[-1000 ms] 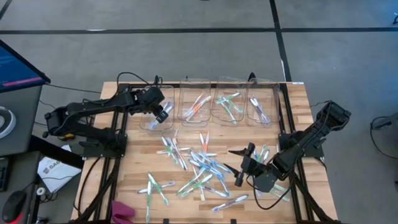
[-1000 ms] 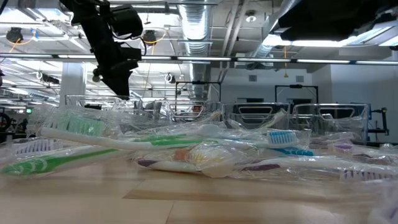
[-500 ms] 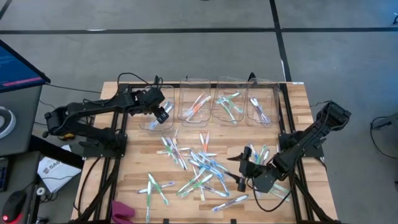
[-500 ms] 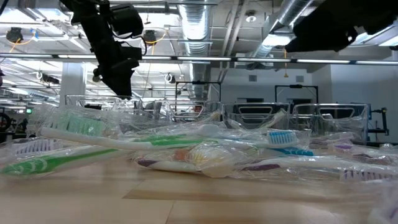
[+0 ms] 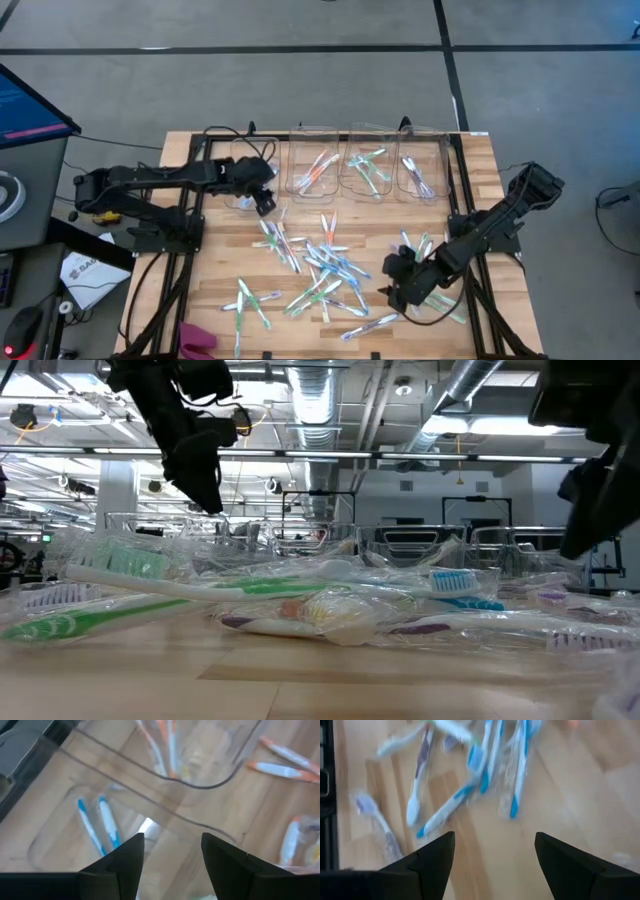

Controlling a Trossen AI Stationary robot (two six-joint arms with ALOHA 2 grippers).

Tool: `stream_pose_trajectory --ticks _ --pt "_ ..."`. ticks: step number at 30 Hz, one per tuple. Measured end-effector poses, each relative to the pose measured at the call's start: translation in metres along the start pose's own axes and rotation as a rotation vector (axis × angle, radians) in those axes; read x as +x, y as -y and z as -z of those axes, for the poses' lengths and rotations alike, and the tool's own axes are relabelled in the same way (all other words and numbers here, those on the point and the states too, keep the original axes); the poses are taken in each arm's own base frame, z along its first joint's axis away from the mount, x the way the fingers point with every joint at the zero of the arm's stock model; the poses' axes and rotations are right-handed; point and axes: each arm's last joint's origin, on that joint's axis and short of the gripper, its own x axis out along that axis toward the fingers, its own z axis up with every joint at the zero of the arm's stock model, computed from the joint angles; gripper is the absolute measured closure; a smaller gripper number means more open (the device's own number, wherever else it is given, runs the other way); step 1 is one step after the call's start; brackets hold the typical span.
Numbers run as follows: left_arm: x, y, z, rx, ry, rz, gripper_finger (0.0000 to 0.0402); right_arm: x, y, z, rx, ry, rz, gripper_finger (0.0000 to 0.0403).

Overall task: Pick & Place Toothbrushes
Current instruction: Put the violet toothbrush into the right transparent bin

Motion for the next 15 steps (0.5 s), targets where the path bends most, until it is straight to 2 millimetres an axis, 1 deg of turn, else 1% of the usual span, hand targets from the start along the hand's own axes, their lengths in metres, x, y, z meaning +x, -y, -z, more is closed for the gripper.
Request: stream_pose_trajectory --ticks 8,11,15 --pt "-0.003 0.012 -0.003 0.026 0.053 0.038 0.0208 0.000 0.001 0.000 0.011 -0.024 0.001 0.0134" --pt "-0.004 0.014 -0.004 0.030 0.069 0.047 0.0208 0.000 0.005 0.003 0.004 -0.049 0.040 0.0134" --pt "-0.004 0.016 -0.005 0.030 0.084 0.054 0.0208 -0.002 0.015 0.009 0.068 -0.107 0.145 0.0134"
